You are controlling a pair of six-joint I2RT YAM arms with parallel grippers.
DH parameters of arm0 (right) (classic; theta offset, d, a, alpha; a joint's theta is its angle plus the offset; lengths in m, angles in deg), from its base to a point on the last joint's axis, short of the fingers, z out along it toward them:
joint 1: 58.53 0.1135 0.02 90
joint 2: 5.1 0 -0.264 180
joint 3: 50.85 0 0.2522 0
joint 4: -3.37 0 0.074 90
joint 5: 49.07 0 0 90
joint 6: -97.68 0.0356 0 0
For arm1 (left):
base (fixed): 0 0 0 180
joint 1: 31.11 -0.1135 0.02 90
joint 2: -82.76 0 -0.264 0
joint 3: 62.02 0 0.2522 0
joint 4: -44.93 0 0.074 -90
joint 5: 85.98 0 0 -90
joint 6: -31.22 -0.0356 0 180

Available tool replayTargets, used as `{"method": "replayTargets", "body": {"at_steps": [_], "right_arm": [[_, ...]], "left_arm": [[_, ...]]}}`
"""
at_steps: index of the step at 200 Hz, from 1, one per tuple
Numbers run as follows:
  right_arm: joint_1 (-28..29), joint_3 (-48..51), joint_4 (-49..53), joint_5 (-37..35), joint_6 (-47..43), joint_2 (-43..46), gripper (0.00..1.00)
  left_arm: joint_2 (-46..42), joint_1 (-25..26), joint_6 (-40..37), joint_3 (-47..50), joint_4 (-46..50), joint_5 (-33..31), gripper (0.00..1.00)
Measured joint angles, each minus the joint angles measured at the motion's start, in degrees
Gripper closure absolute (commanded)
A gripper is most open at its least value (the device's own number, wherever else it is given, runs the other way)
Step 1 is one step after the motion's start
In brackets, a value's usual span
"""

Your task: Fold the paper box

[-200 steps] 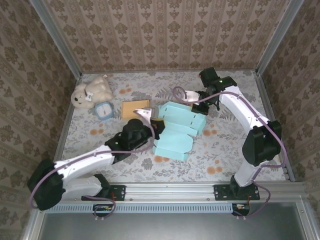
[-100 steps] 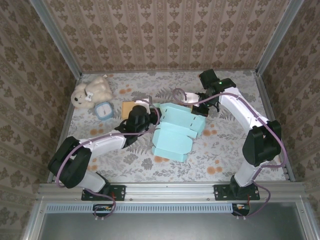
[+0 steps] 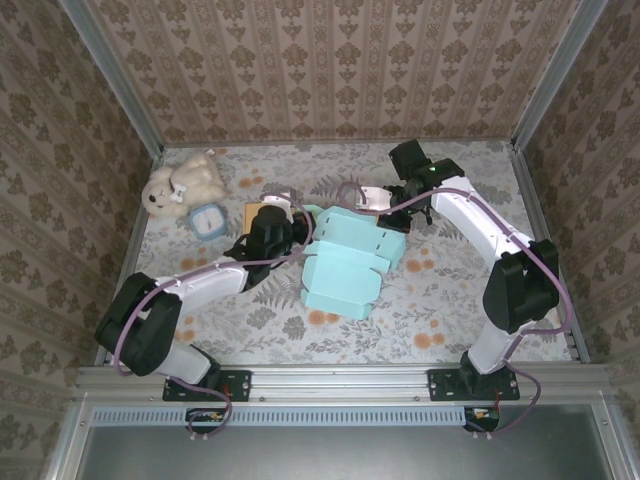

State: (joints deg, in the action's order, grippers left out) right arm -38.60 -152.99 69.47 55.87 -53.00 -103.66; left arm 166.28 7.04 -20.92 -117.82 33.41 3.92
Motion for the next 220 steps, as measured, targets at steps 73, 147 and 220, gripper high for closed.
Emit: {"method": "replayTargets", "body": {"at_steps": [73, 147, 220], "right_arm": [[2.4, -0.02, -0.55, -5.2, 2.82, -1.31, 1.0], [2.38, 2.08, -0.68, -7.21, 4.55, -1.29, 1.0], [1.57, 4.87, -4.22, -6.8, 5.68, -1.27, 1.0]], "left_arm": [[5.11, 3.06, 0.13, -6.84, 0.5, 0.72, 0.95], [7.72, 4.11, 1.88, -7.43, 0.57, 0.2, 0.96], [1.79, 5.68, -1.73, 3.26, 3.02, -3.85, 0.96]]}}
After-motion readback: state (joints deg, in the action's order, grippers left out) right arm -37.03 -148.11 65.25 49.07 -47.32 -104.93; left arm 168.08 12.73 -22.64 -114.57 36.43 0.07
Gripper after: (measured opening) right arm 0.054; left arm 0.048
